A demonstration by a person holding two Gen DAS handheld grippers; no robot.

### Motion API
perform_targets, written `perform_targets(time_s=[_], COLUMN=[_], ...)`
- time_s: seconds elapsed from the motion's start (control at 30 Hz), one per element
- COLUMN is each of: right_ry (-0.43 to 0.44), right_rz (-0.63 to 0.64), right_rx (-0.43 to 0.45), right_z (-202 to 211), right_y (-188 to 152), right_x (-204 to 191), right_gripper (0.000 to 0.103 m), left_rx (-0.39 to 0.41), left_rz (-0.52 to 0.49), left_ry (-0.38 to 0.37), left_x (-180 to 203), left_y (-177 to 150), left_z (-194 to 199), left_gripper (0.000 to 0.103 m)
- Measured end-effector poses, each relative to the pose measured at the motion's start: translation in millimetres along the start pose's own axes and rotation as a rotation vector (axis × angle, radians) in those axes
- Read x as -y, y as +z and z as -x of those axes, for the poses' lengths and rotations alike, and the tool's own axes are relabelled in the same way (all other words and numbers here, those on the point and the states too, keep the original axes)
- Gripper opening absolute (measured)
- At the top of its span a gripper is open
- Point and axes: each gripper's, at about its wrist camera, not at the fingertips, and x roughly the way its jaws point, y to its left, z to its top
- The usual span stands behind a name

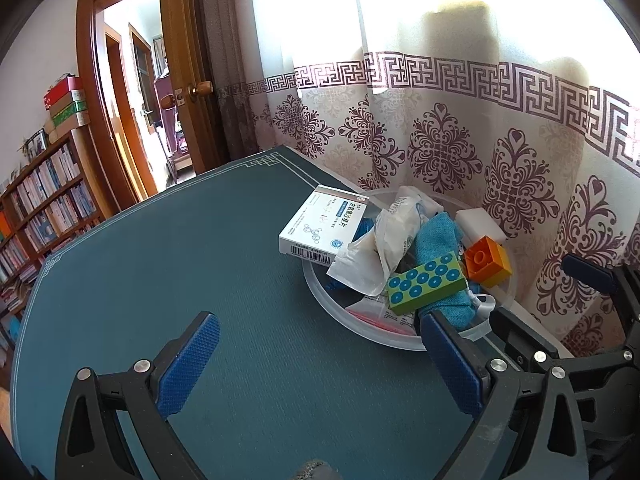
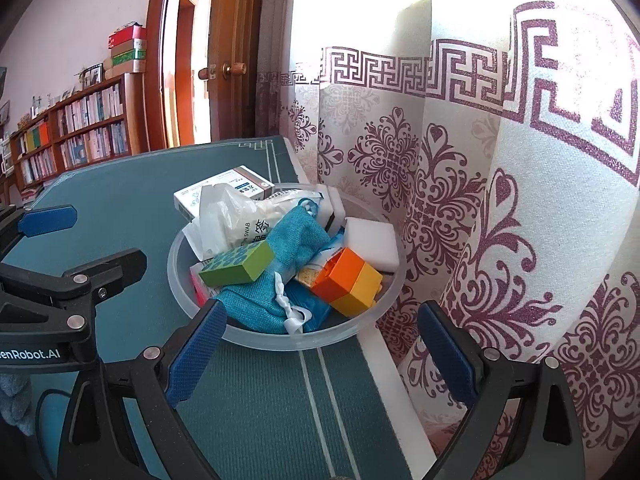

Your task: Organize objects

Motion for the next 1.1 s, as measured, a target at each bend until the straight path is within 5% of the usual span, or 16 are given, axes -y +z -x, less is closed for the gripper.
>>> perform_targets(time_s=[1.1], right_ry=[-0.001], right_rz=[0.018], right_rx=[-0.025], right_z=[-6.7], right_y=[-4.4], right_x=[-5.1], right_gripper=[0.097], left_rx=[-0.02], left_rz=[0.02], left_ry=[-0.053], left_x=[0.4], left_y=[2.1], left_z=[1.2], left_gripper=[0.103])
